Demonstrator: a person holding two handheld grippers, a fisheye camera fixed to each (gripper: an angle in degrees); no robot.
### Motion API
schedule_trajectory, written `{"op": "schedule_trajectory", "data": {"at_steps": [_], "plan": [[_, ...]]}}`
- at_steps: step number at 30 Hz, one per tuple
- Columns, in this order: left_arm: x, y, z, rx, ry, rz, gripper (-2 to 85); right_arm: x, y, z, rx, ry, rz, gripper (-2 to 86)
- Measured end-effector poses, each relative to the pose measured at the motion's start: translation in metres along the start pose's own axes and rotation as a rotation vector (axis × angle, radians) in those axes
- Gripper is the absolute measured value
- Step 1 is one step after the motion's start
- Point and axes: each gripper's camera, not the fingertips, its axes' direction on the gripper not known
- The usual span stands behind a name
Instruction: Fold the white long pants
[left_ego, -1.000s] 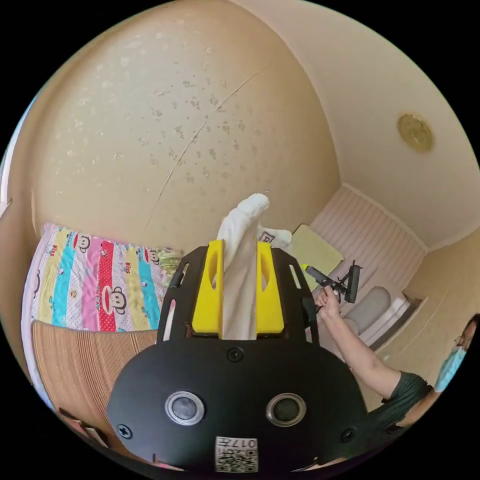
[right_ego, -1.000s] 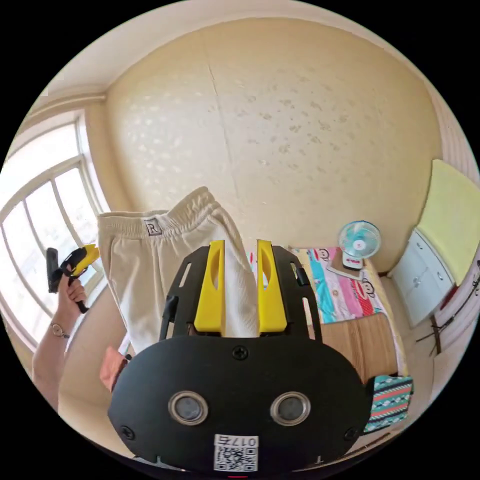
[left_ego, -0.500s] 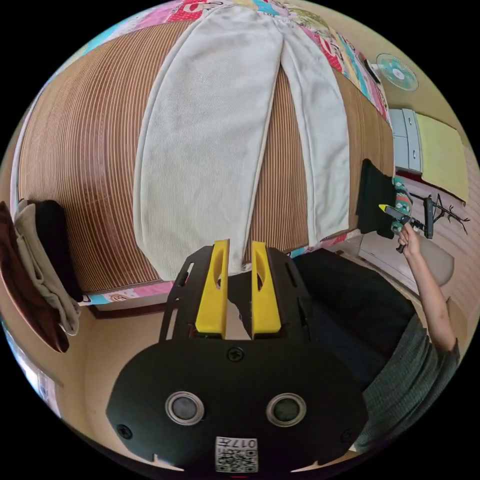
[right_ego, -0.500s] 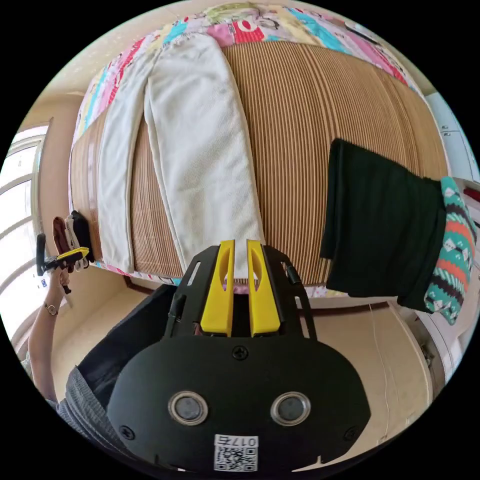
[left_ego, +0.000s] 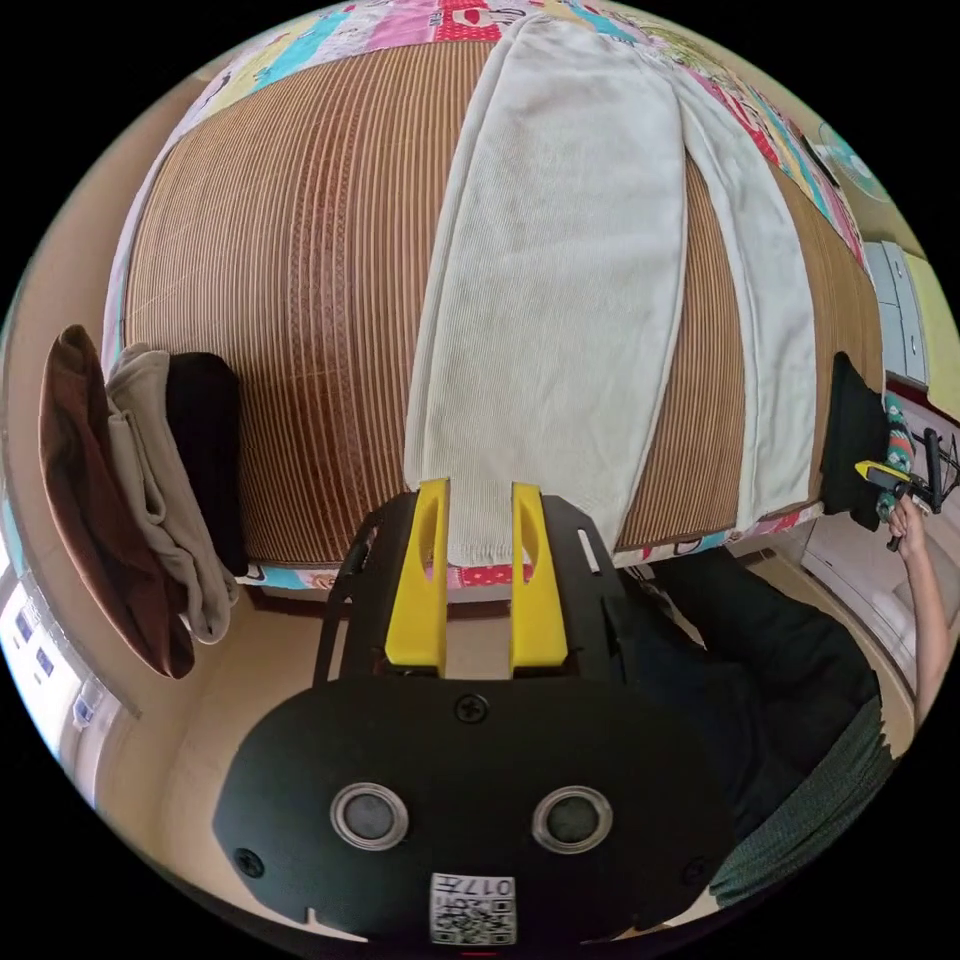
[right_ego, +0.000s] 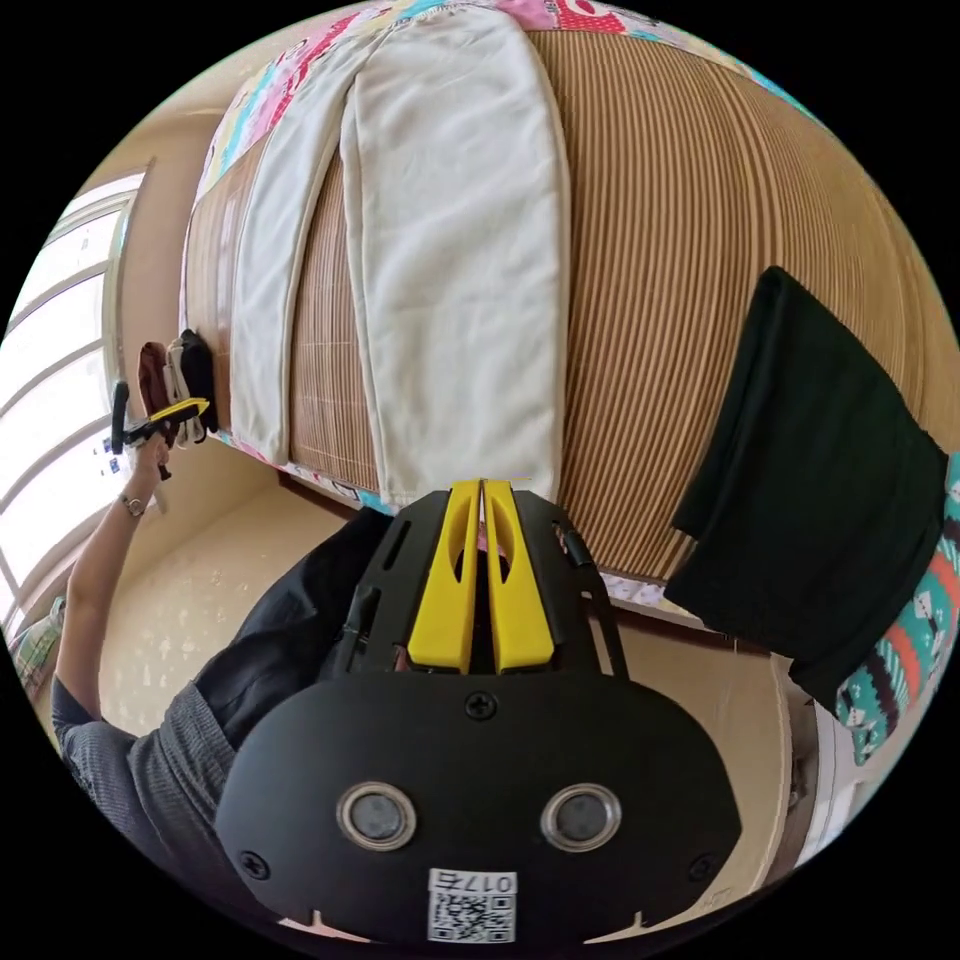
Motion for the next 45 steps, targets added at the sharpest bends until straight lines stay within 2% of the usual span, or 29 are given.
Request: {"op": "schedule_trajectory", "data": {"at_steps": [3, 5, 8, 10, 12, 14, 17, 21, 23, 25, 28, 32, 34, 37, 40, 45], "plan": [[-0.031, 0.001, 0.007, 0.013, -0.017, -0.044, 10.4, -0.001, -0.006, 0.031, -0.071, -0.125, -0.050, 0.8], [-0.053, 0.000, 0.013, 0.018, 0.034, -0.052, 10.6, -0.017, -0.013, 0.055, -0.126, -0.201, -0.108, 1.2], [-0.091, -0.004, 0.024, 0.014, 0.145, -0.071, 10.8, -0.046, -0.017, 0.076, -0.149, -0.261, -0.154, 2.2], [-0.120, -0.009, 0.037, -0.004, 0.285, -0.097, 11.1, -0.059, -0.019, 0.087, -0.146, -0.329, -0.155, 3.1], [-0.135, -0.009, 0.045, -0.002, 0.357, -0.115, 10.7, -0.070, -0.025, 0.100, -0.145, -0.384, -0.141, 5.1], [-0.147, -0.005, 0.052, 0.014, 0.410, -0.141, 9.9, -0.084, -0.037, 0.123, -0.182, -0.430, -0.131, 11.0], [-0.164, 0.005, 0.053, 0.071, 0.450, -0.169, 8.7, -0.102, -0.051, 0.152, -0.217, -0.428, -0.118, 13.3], [-0.180, 0.014, 0.047, 0.039, 0.629, -0.016, 4.2, -0.115, -0.059, 0.183, -0.244, -0.504, -0.065, 12.6], [-0.189, 0.023, 0.034, 0.055, 0.687, 0.031, 3.8, -0.117, -0.057, 0.201, -0.278, -0.529, -0.008, 8.9], [-0.205, 0.037, 0.014, 0.083, 0.762, 0.070, 3.6, -0.120, -0.049, 0.207, -0.305, -0.474, 0.004, 4.5], [-0.227, 0.055, 0.000, 0.108, 0.746, 0.083, 3.3, -0.125, -0.024, 0.199, -0.278, -0.427, -0.107, 2.5], [-0.241, 0.065, 0.016, 0.047, 0.693, 0.058, 3.5, -0.126, 0.016, 0.183, -0.299, -0.537, -0.285, 1.4], [-0.262, 0.076, 0.030, 0.084, 0.667, -0.098, 3.9, -0.123, 0.031, 0.182, -0.346, -0.496, -0.308, 1.2], [-0.285, 0.095, 0.062, 0.092, 0.759, -0.326, 4.4, -0.118, 0.054, 0.177, -0.360, -0.318, -0.353, 1.5], [-0.288, 0.114, 0.089, -0.020, 0.678, -0.474, 1.6, -0.088, 0.069, 0.152, -0.274, -0.342, -0.293, 2.7], [-0.257, 0.121, 0.095, -0.082, 0.510, -0.410, 1.3, 0.010, 0.094, 0.093, -0.052, -0.284, -0.031, 6.6]]}}
